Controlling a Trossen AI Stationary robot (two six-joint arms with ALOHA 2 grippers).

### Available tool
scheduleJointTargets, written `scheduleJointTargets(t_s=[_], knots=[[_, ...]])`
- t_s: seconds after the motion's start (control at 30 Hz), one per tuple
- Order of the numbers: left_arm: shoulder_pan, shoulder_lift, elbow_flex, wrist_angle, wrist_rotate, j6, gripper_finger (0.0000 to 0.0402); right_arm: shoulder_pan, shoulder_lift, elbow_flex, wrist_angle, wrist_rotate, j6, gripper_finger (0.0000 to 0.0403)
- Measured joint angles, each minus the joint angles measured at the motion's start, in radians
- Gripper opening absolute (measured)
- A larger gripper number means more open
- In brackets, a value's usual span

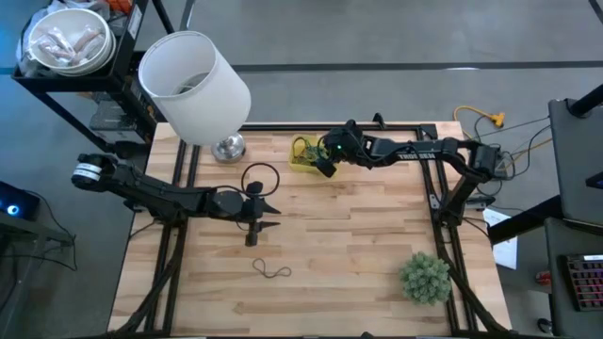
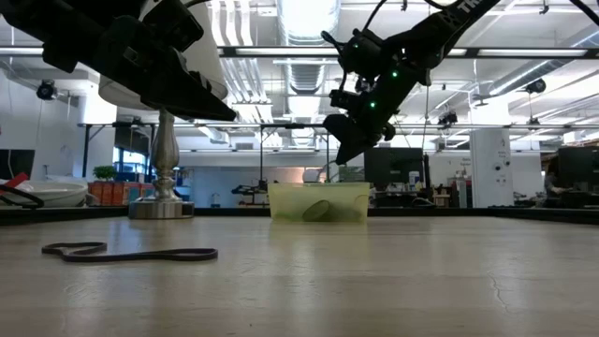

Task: Pick and place rubber bands into bin
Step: Put the green rubber band into the yellow bin, then put the purple rubber band into the yellow bin

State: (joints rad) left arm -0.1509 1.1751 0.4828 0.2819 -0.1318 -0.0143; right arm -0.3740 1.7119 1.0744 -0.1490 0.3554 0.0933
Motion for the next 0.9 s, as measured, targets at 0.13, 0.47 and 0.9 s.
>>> scheduleJointTargets(t_s=[0.13, 0.47, 0.9], knots=[[0.000, 0.000, 0.000, 0.000, 0.000, 0.000, 0.0135, 0.000, 0.000, 0.000, 0.002, -0.027, 0.000, 0.0053], [0.000, 0.000, 0.000, -0.001, 0.000, -0.004, 0.0135, 0.001, 0.000, 0.000, 0.006, -0.042, 0.004, 0.0131], [-0.011, 0.044, -0.003, -0.032, 0.131, -0.089, 0.0135, 0.083, -0.020, 0.014, 0.006, -0.221, -0.092, 0.0140]])
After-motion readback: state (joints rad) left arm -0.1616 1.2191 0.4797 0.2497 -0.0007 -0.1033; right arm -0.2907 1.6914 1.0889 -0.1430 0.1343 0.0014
